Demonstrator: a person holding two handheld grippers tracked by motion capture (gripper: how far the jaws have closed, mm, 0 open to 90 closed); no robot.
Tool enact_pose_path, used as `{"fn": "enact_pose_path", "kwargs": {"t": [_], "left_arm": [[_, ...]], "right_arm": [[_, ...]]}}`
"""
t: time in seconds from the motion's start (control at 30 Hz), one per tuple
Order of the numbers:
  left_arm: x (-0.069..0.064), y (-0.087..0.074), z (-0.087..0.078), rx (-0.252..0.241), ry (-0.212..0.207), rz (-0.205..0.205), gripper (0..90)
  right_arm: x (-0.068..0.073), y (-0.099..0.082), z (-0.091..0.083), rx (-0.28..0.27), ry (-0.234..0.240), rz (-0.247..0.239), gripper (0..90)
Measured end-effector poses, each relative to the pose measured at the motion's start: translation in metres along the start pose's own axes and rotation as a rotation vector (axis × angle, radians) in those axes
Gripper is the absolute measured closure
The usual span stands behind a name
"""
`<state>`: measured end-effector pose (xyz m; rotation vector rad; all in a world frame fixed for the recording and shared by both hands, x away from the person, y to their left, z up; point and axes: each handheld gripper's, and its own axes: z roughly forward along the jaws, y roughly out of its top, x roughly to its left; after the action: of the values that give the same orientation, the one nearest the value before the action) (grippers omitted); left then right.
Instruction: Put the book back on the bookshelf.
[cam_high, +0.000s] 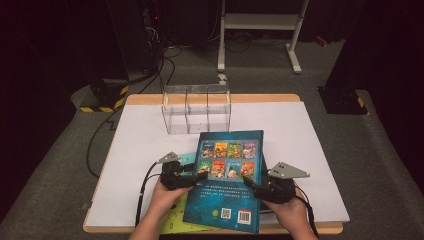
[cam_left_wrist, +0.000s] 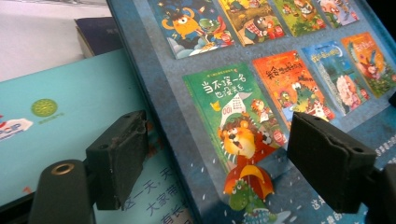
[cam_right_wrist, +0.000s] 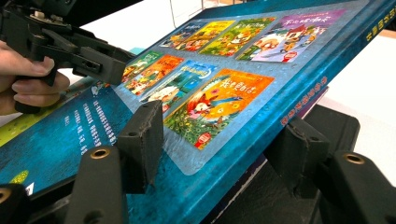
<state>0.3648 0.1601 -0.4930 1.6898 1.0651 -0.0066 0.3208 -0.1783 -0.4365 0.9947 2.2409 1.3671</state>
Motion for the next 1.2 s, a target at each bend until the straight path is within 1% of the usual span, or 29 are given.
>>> {"fn": "enact_pose_path", "kwargs": {"t": [0.03,0.07,0.2,0.27,0.33,0.4,0.43,0.47,0.53,0.63,0.7,0.77,0.87,0.97,1.0,1.07,1.1,1.2], "left_arm": [[0.0,0.0,0.0,0.0,0.0,0.0,21.3],[0.001,0.001,0.001,0.003,-0.017,-0.003,21.4],[0.0,0.005,-0.002,0.004,-0.025,0.007,23.6],[0.001,0.011,-0.007,-0.013,-0.032,0.008,25.3],[0.002,0.016,-0.011,-0.035,-0.015,0.015,28.2],[0.001,0.023,-0.014,-0.048,0.012,0.035,30.1],[0.001,0.023,-0.014,-0.048,0.012,0.035,30.4],[-0.002,0.03,-0.018,-0.069,0.047,0.07,30.8],[-0.003,0.036,-0.021,-0.105,0.068,0.084,33.2],[-0.002,0.042,-0.025,-0.138,0.08,0.096,35.3],[-0.002,0.045,-0.028,-0.165,0.082,0.105,36.4],[-0.002,0.047,-0.03,-0.181,0.085,0.112,38.3],[-0.003,0.048,-0.035,-0.197,0.096,0.131,39.0],[-0.004,0.049,-0.04,-0.211,0.104,0.148,40.4],[-0.004,0.049,-0.04,-0.211,0.104,0.148,41.0],[-0.006,0.049,-0.045,-0.231,0.113,0.162,41.5],[-0.009,0.048,-0.049,-0.25,0.122,0.174,42.3],[-0.012,0.048,-0.055,-0.283,0.132,0.191,44.0]], "right_arm": [[0.0,0.0,0.0,0.0,0.0,0.0,38.5],[0.001,0.001,-0.001,-0.006,-0.002,-0.01,38.4],[0.001,0.003,-0.001,-0.014,0.003,-0.009,38.4],[0.001,0.005,-0.001,-0.02,0.011,-0.011,38.3],[-0.001,0.01,0.001,-0.026,0.015,-0.01,38.2],[-0.002,0.016,0.005,-0.019,0.006,-0.015,38.1],[-0.002,0.016,0.005,-0.019,0.006,-0.015,38.1],[-0.002,0.024,0.008,-0.012,-0.009,-0.021,38.1],[-0.003,0.03,0.011,-0.006,-0.022,-0.022,38.1],[-0.003,0.039,0.014,-0.033,-0.041,-0.027,39.7],[-0.004,0.045,0.015,-0.047,-0.049,-0.016,41.2],[-0.005,0.05,0.016,-0.067,-0.051,-0.002,43.4],[-0.005,0.055,0.018,-0.079,-0.054,0.011,44.6],[-0.003,0.06,0.019,-0.091,-0.061,0.012,45.8],[-0.003,0.06,0.019,-0.091,-0.061,0.012,45.8],[-0.001,0.063,0.018,-0.106,-0.064,0.01,47.0],[0.002,0.066,0.017,-0.118,-0.072,0.004,47.7],[0.006,0.071,0.015,-0.137,-0.08,-0.009,48.7]]}}
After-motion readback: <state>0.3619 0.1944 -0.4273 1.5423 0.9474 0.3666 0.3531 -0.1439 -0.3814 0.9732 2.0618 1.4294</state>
